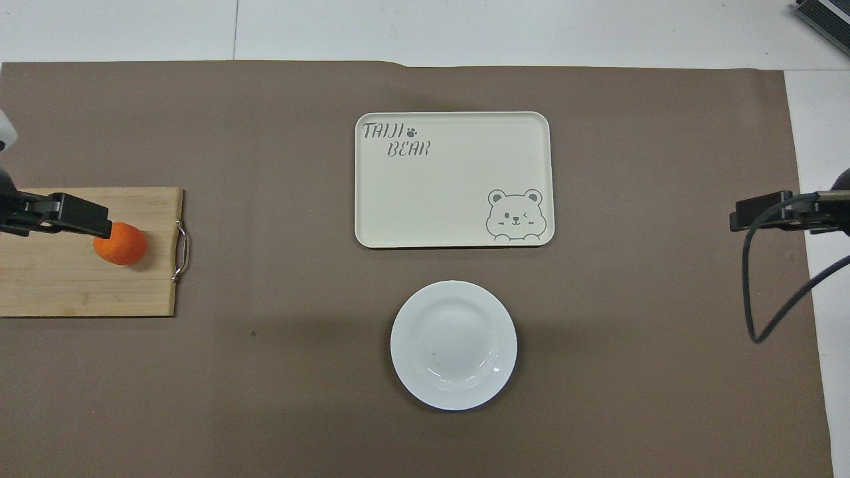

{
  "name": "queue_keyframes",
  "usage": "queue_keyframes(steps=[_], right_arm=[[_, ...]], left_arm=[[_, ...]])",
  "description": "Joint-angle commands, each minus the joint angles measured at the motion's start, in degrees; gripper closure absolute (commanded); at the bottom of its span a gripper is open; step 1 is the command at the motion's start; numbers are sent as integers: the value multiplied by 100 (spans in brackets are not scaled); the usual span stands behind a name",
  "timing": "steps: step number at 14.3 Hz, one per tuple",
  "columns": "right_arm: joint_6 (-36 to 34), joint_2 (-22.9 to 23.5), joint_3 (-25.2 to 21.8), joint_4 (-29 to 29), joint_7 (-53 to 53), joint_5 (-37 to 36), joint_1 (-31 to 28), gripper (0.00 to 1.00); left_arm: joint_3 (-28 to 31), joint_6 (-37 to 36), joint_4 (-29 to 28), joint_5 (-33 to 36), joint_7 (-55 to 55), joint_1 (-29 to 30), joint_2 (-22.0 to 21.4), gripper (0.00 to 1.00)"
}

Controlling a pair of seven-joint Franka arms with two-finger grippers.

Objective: Place orange and plate with both arms

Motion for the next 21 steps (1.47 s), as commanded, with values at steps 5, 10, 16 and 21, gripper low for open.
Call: queue_keyframes(steps=[5,10,16,21], right_arm=[[5,-45,20,-52,-76,141,-61,0],[5,-45,20,-44,-76,141,-61,0],[5,-45,20,-44,-76,141,-61,0],[5,-45,20,-44,-76,141,-61,0]], left_arm=[[19,128,-151,65,40,10,-121,0],[19,-31,-169,74,22,80,-138,0],[19,259,-204,48,66,176,-112,0],[19,584,-213,48,505,405,11,0]])
